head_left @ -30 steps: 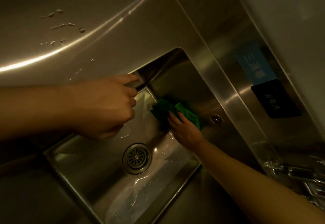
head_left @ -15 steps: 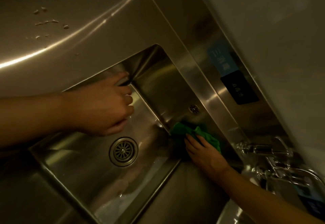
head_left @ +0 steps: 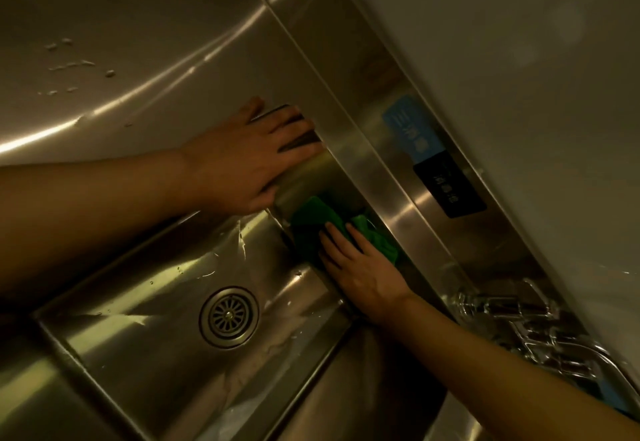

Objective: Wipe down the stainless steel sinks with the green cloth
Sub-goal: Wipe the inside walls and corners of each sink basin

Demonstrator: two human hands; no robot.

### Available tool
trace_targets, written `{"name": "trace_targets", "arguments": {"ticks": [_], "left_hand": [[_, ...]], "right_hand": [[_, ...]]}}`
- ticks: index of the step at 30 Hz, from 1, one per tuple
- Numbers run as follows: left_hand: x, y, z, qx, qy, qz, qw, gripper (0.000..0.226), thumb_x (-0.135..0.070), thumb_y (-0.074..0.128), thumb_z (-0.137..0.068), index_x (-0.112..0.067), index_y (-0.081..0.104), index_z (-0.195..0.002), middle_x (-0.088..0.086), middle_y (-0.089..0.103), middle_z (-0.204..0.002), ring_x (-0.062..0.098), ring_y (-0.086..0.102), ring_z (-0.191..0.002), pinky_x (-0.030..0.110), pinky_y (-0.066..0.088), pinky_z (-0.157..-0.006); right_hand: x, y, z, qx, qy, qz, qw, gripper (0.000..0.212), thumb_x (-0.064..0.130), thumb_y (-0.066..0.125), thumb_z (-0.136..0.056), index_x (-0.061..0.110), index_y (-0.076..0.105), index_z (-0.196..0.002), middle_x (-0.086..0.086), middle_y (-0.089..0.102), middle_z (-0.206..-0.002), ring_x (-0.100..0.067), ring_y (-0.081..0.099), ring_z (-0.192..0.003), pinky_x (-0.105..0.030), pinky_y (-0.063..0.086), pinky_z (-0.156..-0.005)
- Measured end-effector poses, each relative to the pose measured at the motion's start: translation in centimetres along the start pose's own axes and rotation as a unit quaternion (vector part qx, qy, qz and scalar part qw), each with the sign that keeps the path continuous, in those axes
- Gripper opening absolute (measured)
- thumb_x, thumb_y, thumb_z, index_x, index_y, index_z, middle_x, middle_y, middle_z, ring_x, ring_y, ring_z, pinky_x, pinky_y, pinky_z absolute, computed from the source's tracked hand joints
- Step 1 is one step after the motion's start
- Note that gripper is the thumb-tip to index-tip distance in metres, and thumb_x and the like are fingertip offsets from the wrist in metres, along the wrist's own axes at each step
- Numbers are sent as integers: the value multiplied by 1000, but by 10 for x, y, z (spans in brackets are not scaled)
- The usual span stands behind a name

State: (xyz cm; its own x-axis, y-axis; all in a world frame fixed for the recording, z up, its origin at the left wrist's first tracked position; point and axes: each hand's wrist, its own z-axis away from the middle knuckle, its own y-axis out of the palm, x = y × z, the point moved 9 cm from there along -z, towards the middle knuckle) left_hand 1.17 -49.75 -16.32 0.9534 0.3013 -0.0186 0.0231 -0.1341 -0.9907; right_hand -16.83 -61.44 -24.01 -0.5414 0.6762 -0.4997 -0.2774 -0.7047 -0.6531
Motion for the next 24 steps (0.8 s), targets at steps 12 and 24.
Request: {"name": "trace_targets", "arguments": {"ticks": [12,24], "left_hand": [[2,16,-22,-30,19,-44,998,104,-59,58,-80,-24,10,-166,16,17,-171,41,20,-155,65,21,-121],[0,9,-21,-28,28,-5,999,103,-64,53,-78,-24,16,-165,17,23,-169,43,24,-153,67,20,-120]], "right_hand": [[38,43,-94,21,10,7,1000,59,28,42,-104,10,25,-158,-17,12,-168,-40,1,-155,-54,-1,-123],[68,109,17,192,-111,7,975,43,27,52,-102,21,53,-145,-8,32,-162,-35,10,-155,-51,2,-125]]}}
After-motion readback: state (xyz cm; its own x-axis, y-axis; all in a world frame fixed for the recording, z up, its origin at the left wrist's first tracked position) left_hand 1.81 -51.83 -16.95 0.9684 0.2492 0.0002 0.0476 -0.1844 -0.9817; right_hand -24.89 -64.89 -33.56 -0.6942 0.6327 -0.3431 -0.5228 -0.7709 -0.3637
